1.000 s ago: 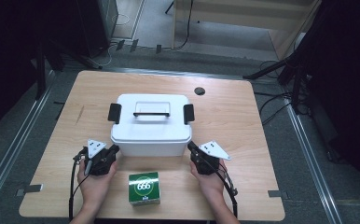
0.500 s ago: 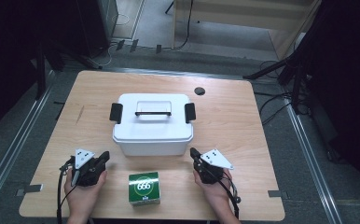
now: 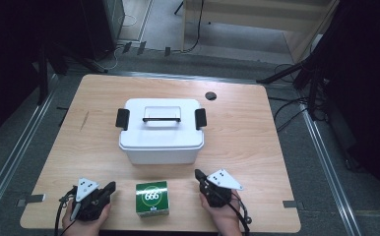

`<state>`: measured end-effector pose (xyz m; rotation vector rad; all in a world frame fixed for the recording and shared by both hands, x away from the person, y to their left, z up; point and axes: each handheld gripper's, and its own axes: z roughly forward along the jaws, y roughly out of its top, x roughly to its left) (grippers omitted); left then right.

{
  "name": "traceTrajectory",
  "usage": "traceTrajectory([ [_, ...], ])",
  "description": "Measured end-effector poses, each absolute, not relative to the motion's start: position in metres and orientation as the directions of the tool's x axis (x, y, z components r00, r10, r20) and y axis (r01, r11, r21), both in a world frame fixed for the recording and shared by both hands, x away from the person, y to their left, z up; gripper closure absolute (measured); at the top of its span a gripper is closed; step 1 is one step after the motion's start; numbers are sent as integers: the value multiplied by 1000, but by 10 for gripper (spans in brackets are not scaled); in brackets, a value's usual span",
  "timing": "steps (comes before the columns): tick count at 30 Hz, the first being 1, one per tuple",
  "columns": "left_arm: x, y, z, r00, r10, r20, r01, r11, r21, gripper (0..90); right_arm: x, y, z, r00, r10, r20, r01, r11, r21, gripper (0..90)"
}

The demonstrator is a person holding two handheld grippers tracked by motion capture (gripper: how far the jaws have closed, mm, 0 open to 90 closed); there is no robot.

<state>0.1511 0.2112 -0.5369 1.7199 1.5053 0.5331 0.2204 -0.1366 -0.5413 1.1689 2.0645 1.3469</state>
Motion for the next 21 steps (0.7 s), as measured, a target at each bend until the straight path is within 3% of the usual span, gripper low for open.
traceTrajectory([
  [6,133,187,-539,281,942,-184,652,-47,757,900,188,-120,-542,-630,766,123,430,212,878,900],
  [16,136,152,-534,353,917,-185,636,-91,766,900,163,-94,-542,-698,700,154,427,234,873,900],
  [21,148,137,-534,349,915,-201,641,-77,764,900,167,-100,-541,-672,722,162,453,229,862,900],
])
